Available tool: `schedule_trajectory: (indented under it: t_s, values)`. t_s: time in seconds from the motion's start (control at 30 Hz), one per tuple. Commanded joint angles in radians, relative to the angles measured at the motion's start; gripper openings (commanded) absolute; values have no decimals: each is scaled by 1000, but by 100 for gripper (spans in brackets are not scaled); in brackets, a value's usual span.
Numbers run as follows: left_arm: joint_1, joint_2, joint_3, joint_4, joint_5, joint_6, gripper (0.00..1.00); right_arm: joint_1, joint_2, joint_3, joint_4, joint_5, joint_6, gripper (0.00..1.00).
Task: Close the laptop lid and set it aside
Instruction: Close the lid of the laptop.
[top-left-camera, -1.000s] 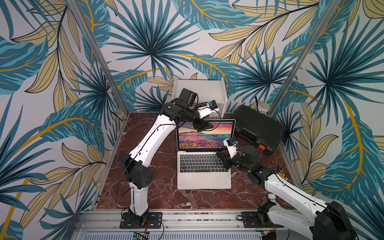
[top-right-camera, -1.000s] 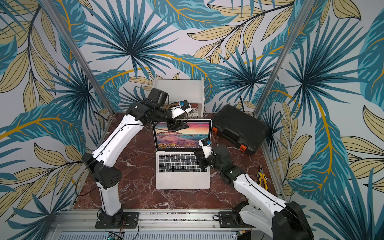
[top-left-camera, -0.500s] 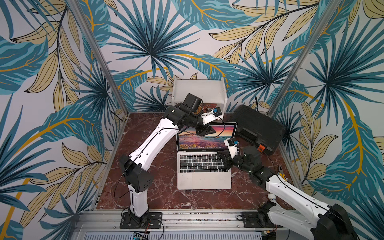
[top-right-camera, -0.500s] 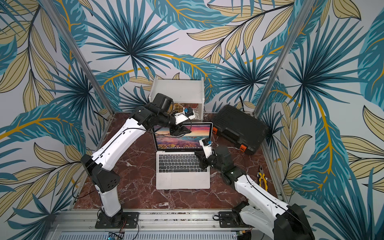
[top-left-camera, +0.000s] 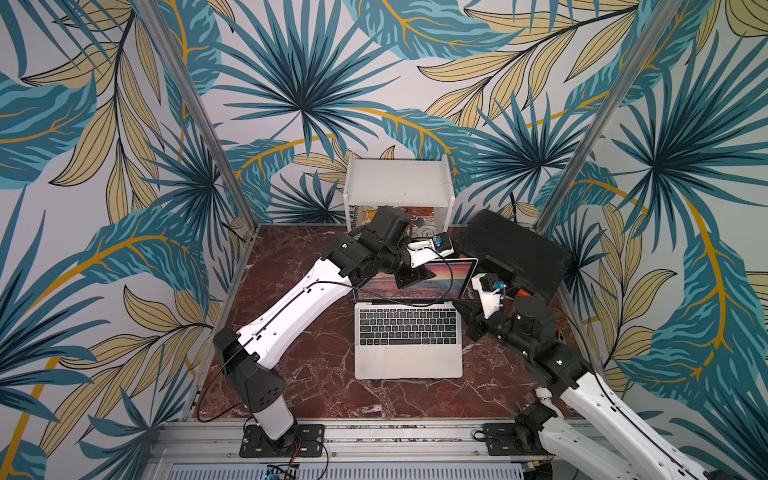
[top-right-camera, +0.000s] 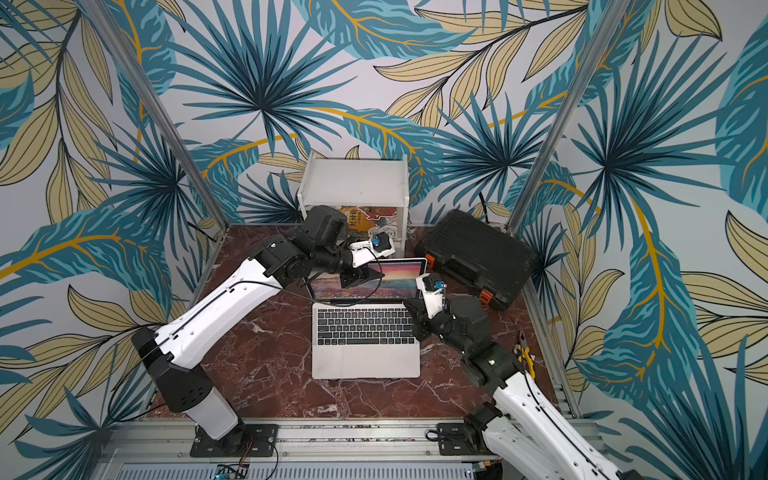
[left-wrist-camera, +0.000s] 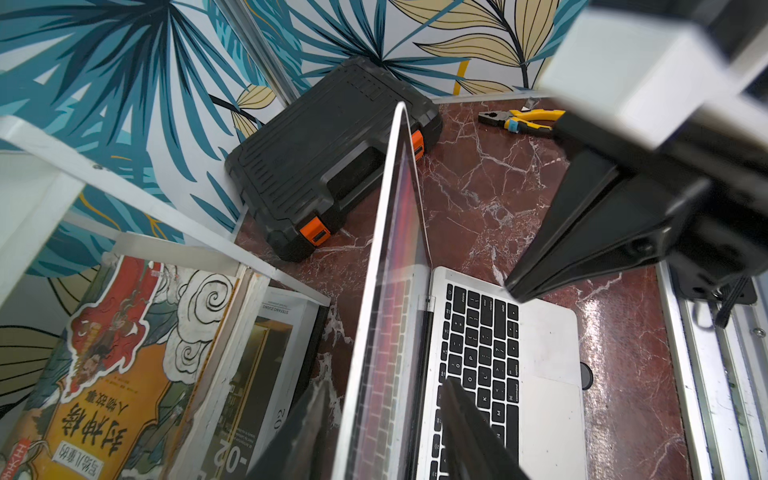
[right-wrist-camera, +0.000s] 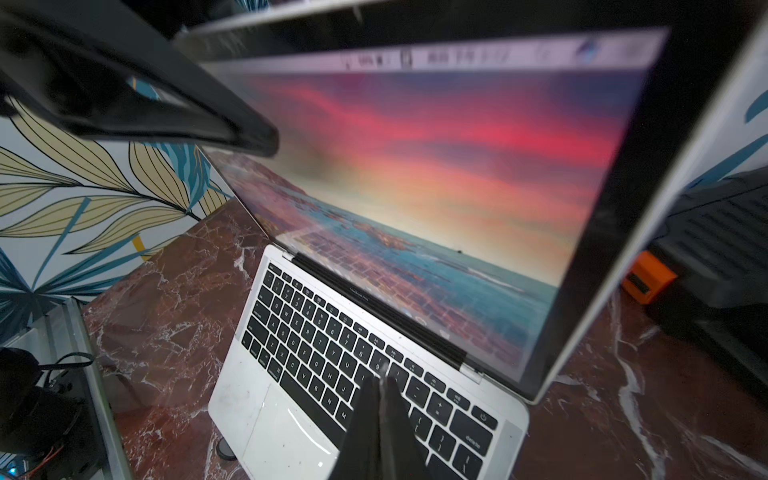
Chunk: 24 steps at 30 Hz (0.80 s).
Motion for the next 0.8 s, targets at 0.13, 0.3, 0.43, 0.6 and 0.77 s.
schedule_trajectory:
  t_s: [0.13, 0.3, 0.43, 0.6, 0.77]
  values:
    - [-16, -87, -139, 120, -4, -86, 48, 4, -205, 72, -244, 210, 72, 6]
    - [-32, -106, -172, 161, -11, -95, 49, 4, -133, 167, -265, 270, 94, 3]
    - [-45, -101, -165, 159, -12, -100, 49, 4, -64, 212, -258, 304, 118, 1]
    - [-97, -122, -209, 171, -58, -92, 48, 4, -32, 207, -225, 312, 131, 1]
    - [-141, -142, -264, 194, -100, -108, 47, 4, -45, 213, -226, 358, 133, 1]
